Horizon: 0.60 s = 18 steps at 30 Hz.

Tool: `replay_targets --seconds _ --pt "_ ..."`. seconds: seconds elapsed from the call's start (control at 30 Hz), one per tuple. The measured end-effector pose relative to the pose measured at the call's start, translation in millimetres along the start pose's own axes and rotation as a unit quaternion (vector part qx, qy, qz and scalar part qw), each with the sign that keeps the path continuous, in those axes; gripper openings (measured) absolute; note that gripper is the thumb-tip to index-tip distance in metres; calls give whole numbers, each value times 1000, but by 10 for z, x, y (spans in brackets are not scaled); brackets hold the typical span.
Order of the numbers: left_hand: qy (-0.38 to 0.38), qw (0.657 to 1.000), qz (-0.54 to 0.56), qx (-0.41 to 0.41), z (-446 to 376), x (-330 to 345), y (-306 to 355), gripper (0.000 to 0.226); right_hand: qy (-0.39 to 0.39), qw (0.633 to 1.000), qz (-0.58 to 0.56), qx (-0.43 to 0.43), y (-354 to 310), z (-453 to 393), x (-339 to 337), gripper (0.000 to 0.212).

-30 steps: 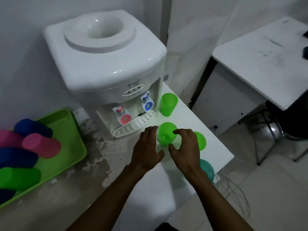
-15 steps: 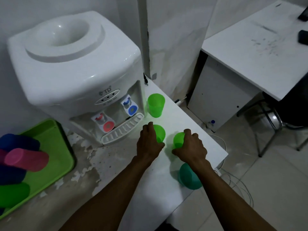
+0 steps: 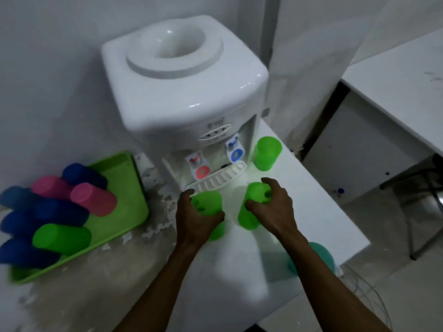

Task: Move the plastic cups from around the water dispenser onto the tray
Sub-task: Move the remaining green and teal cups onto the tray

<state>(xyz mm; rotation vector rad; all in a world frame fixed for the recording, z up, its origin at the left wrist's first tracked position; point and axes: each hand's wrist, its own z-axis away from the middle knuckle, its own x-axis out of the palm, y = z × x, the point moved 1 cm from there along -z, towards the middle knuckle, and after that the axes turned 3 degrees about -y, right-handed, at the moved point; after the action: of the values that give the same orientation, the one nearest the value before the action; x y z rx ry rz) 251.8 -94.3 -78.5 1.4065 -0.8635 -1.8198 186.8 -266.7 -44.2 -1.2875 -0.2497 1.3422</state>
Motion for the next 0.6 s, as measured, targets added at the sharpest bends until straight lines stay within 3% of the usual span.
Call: replay_targets --seconds 0.23,0.33,0.4,0.47,0.57,0.6 --pt "89 978 133 -135 36 -851 -461 70 -60 993 -89 49 -294 153 786 76" --pt "120 947 236 -182 -8 -1178 -626 49 -114 977 -170 61 -394 210 1153 44" --pt "115 916 311 -227 -57 -1372 -712 53 -156 957 -229 87 -488 235 1371 30" --pt "89 883 366 -279 -124 -1570 -825 65 -201 929 -278 141 -582 238 1624 31" --pt "50 861 392 -321 -157 -1822 -829 36 -246 906 -293 182 -750 228 1909 47" --pt "35 860 387 -330 -179 -1915 -850 36 -252 907 -285 182 -828 222 2006 51"
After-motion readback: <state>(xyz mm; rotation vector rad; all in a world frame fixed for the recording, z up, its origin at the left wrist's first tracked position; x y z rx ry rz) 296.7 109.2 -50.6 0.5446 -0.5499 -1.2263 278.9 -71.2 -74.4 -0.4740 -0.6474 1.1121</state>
